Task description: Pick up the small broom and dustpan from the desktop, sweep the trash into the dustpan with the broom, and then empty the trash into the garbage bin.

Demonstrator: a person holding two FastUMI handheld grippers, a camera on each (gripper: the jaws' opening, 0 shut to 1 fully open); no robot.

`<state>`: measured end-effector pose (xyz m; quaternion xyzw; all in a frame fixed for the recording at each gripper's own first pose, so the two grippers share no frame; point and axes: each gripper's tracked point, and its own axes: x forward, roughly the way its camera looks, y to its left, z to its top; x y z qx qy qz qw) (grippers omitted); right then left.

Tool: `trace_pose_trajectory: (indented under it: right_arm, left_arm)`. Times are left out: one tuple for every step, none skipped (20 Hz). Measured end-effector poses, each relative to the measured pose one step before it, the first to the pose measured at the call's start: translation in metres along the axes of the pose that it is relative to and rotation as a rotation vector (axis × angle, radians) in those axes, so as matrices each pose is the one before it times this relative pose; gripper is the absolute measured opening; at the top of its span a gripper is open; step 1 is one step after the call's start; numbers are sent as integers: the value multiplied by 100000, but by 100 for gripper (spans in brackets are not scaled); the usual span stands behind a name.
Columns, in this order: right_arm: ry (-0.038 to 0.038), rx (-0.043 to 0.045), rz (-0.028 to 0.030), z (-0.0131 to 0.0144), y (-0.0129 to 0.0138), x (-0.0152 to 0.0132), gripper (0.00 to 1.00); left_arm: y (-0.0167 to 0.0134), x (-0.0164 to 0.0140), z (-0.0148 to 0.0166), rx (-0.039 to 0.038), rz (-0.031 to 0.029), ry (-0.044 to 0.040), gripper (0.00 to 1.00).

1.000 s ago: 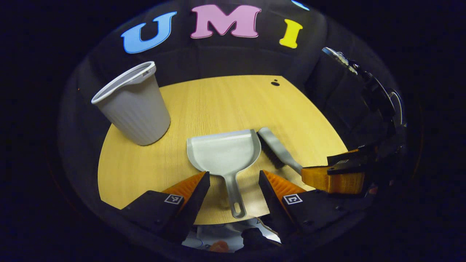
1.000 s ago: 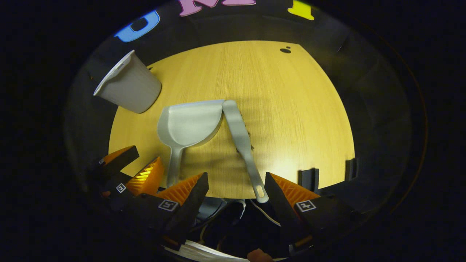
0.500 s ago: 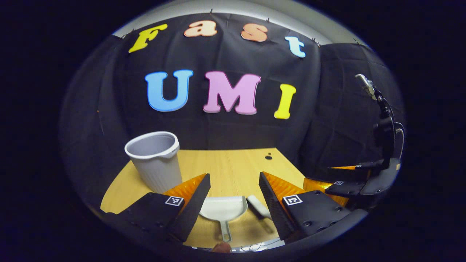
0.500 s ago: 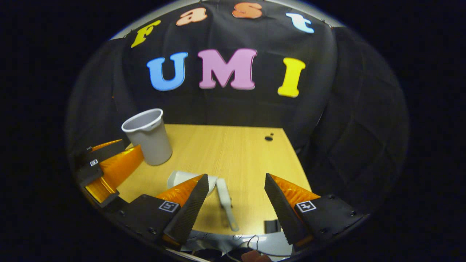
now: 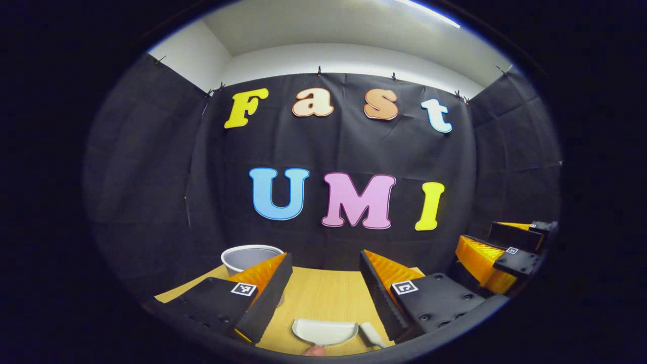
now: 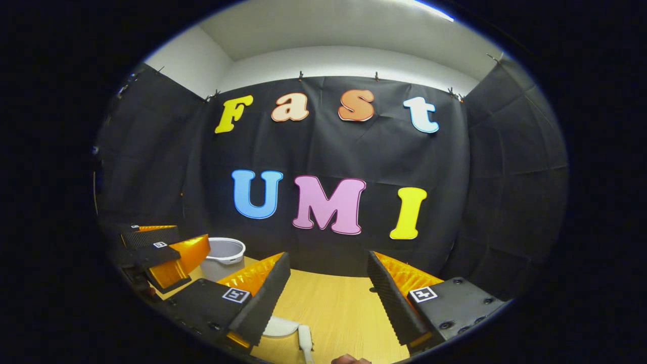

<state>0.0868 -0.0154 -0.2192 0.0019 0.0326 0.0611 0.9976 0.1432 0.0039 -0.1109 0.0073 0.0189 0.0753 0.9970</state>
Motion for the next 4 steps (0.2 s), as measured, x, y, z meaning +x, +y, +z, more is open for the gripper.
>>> trace_pose_trajectory:
  right_arm:
    - [-1435, -598, -318, 287, -112, -109, 98]
    - [279, -721, -665, 78, -20, 71, 98]
    - [484, -333, -1169, 7, 122, 107, 98]
    - [-424, 532, -1408, 113, 169, 89, 98]
  left_arm:
    - [105, -35, 65, 131, -91, -136, 80]
    - [61, 25, 54, 1088, 236, -150, 79]
    - [-49, 27, 100, 1552, 51, -25, 79]
    - [-279, 147, 22, 1196, -701, -929, 80]
